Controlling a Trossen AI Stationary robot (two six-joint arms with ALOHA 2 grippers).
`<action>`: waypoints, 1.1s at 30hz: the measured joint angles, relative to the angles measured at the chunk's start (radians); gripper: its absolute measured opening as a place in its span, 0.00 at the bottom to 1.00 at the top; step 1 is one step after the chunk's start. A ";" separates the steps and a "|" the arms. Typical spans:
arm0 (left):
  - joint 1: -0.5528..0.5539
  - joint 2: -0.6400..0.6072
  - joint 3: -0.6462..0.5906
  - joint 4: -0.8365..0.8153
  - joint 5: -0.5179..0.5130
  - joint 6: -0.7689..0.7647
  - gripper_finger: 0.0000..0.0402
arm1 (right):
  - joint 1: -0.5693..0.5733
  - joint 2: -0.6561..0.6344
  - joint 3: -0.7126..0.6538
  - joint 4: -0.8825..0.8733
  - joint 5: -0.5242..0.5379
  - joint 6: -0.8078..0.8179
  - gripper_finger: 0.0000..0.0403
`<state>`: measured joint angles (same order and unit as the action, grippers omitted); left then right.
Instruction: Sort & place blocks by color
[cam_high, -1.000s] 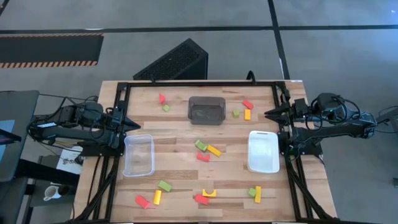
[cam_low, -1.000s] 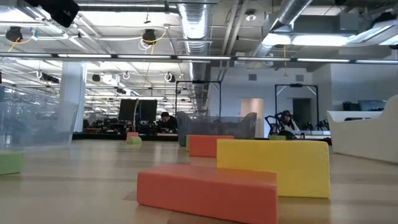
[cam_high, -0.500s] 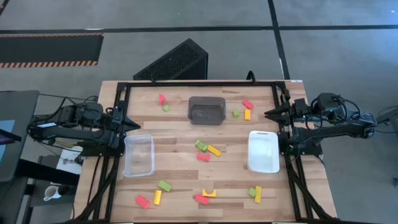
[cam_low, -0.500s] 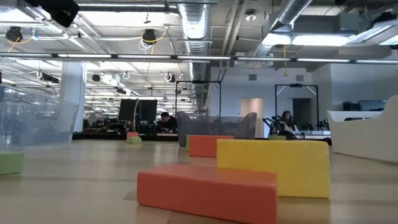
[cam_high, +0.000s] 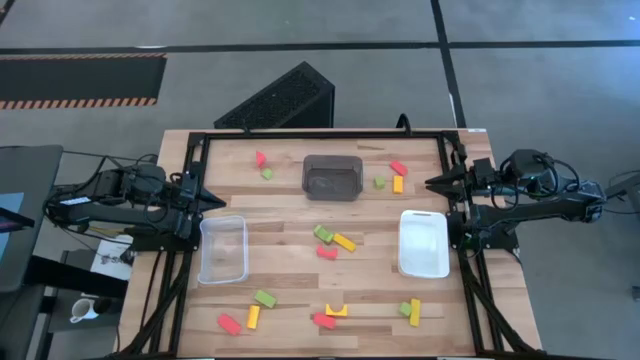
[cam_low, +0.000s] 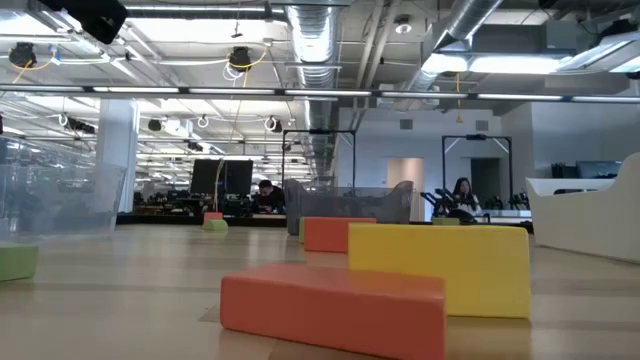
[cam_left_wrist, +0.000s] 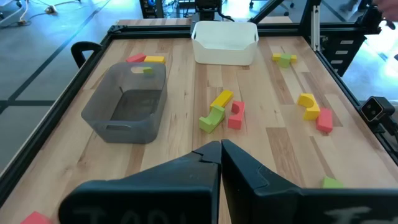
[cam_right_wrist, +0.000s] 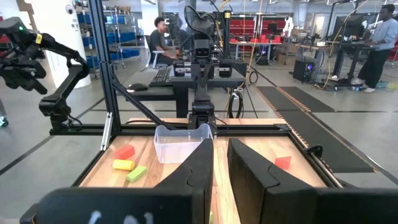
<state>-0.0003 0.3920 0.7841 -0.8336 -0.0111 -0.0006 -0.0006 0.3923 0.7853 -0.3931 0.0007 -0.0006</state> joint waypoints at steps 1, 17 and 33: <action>0.000 0.000 0.000 0.000 0.000 0.000 0.00 | 0.000 0.000 0.000 0.000 0.000 0.000 0.19; 0.000 0.000 0.000 0.000 0.000 0.000 0.00 | 0.000 0.000 0.000 0.029 0.000 -0.007 0.19; 0.000 0.000 0.000 0.000 0.000 0.000 0.00 | 0.000 -0.001 0.000 0.018 0.000 0.077 0.19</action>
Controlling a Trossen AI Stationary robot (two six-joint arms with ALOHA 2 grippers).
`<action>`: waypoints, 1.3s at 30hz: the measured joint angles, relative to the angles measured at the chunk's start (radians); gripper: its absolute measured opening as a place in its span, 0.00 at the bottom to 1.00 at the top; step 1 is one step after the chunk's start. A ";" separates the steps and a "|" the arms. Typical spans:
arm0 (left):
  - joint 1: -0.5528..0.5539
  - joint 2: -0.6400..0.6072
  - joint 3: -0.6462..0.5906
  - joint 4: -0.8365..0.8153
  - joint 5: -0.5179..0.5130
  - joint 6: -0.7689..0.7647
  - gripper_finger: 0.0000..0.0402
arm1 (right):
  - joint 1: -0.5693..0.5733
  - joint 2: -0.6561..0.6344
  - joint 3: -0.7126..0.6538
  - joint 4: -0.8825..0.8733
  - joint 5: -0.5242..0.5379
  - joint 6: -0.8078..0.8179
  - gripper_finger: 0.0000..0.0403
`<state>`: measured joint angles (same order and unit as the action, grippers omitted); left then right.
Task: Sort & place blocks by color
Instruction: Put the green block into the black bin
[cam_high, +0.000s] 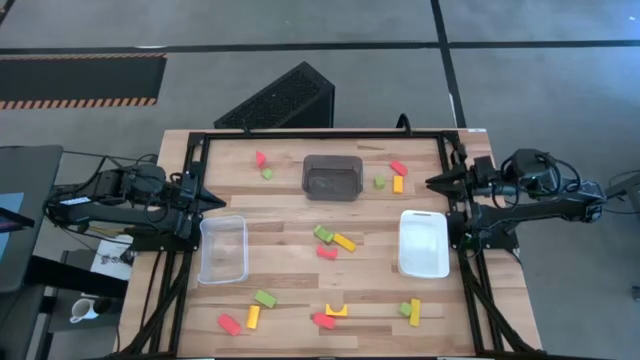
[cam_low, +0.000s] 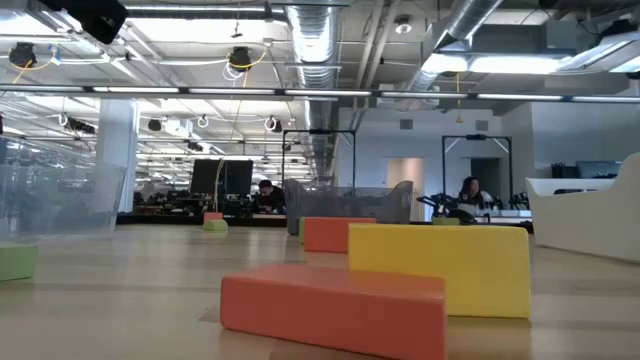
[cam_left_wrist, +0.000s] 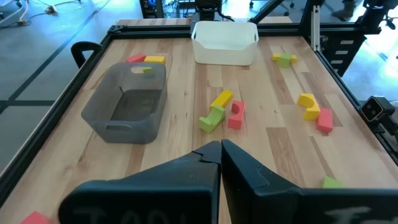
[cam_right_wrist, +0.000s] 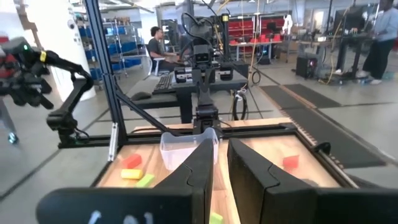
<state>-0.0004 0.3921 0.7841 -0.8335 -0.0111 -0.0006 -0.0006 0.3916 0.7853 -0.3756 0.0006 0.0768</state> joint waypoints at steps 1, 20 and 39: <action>0.000 0.000 0.000 0.000 0.000 0.000 0.00 | 0.000 0.000 0.000 0.000 0.000 0.001 0.19; 0.000 0.000 0.000 0.000 0.000 0.000 0.00 | 0.000 0.000 0.000 -0.015 0.000 0.002 0.19; 0.000 0.000 0.000 0.000 0.000 0.000 0.00 | 0.000 0.000 0.000 -0.011 0.000 0.002 0.19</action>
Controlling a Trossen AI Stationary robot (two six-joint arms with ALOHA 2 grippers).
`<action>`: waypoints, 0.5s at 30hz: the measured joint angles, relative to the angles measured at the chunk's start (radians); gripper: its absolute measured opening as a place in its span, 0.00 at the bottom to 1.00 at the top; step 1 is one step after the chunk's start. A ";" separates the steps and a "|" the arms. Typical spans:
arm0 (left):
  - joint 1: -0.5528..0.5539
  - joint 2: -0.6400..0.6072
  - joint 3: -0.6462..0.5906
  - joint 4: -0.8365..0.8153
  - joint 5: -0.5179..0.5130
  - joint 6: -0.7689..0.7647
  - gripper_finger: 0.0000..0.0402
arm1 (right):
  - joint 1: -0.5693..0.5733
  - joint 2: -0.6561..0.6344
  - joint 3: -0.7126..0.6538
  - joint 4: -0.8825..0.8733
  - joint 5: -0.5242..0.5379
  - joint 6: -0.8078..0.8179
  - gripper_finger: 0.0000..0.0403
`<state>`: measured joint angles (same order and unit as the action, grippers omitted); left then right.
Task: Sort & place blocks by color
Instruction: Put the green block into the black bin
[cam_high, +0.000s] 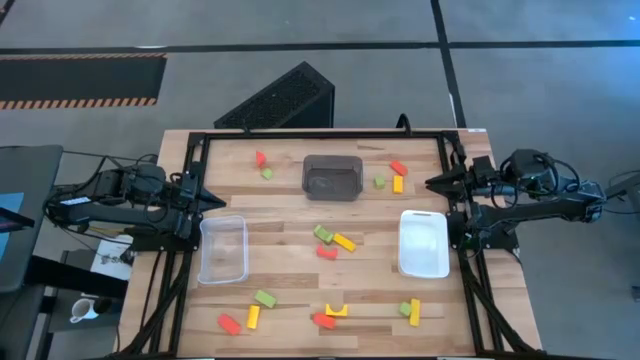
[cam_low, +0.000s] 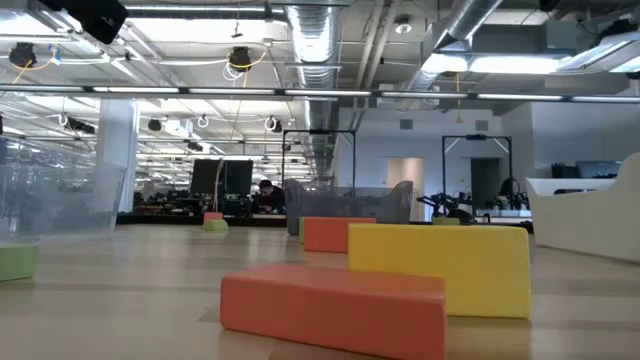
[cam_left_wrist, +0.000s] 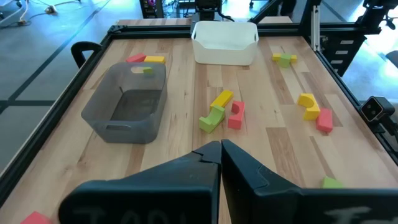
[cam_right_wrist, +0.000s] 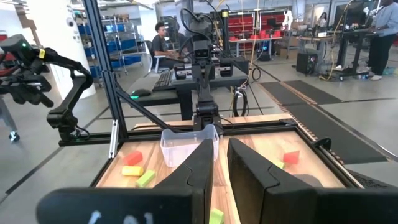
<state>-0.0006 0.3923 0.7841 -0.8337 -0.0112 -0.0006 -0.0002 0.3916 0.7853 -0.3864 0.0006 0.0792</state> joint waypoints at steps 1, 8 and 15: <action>0.000 0.000 0.000 0.000 0.000 0.000 0.00 | 0.000 0.000 0.000 0.012 0.000 0.000 0.19; 0.000 0.000 0.000 0.000 0.000 0.000 0.00 | 0.000 0.000 0.000 0.021 0.000 0.000 0.19; 0.000 0.000 0.000 0.000 0.000 0.000 0.00 | 0.000 0.000 0.000 0.026 0.000 0.000 0.19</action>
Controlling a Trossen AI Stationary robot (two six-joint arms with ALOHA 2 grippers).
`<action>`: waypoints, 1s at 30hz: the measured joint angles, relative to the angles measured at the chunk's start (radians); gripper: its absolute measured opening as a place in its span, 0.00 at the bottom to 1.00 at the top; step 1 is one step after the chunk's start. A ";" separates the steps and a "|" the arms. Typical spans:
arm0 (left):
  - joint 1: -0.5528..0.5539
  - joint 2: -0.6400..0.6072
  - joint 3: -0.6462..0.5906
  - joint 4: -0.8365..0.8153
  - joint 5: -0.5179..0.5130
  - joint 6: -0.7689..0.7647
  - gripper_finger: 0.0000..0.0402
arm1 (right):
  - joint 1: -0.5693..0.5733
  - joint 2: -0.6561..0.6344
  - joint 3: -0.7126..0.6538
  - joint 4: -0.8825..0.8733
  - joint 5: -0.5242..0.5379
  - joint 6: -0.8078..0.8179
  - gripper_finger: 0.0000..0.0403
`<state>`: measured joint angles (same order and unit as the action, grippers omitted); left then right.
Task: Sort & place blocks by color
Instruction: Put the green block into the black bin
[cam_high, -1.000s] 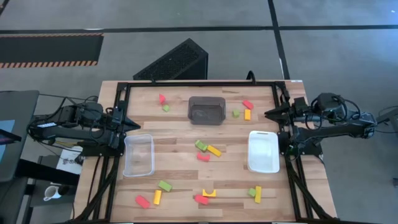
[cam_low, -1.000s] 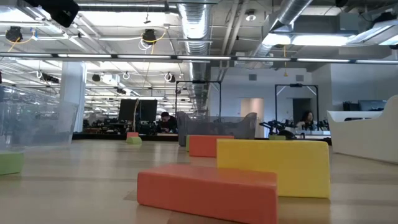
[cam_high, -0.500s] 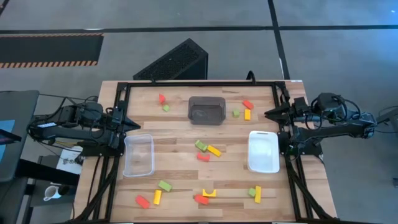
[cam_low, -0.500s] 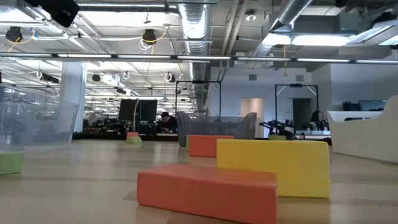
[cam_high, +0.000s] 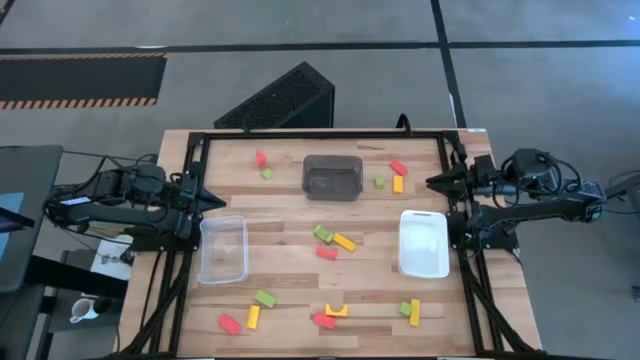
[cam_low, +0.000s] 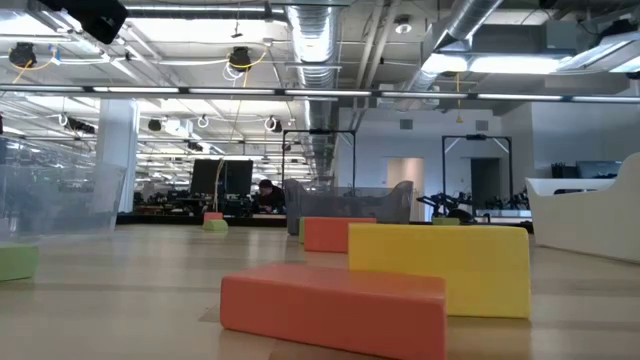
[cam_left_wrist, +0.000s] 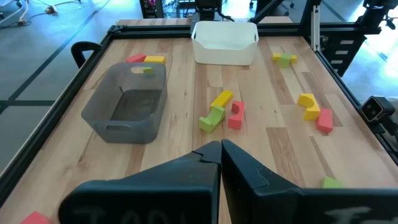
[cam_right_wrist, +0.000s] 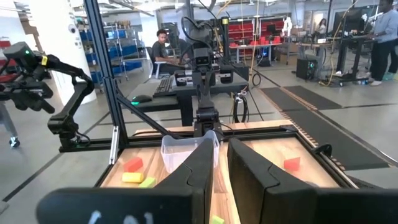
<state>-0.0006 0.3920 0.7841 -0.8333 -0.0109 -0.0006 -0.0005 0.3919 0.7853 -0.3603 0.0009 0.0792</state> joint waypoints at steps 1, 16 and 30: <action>0.000 0.000 0.000 0.000 0.000 0.000 0.00 | -0.002 0.000 0.000 0.009 0.001 0.000 0.19; 0.000 0.000 0.000 0.000 0.000 0.000 0.00 | -0.002 0.001 0.000 0.101 0.042 0.001 0.19; 0.000 0.000 0.000 0.000 0.000 0.000 0.00 | -0.001 0.155 0.000 0.125 0.390 -0.056 0.24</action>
<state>-0.0004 0.3920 0.7841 -0.8337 -0.0109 -0.0006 -0.0019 0.5473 0.7853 -0.2350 0.3908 0.0229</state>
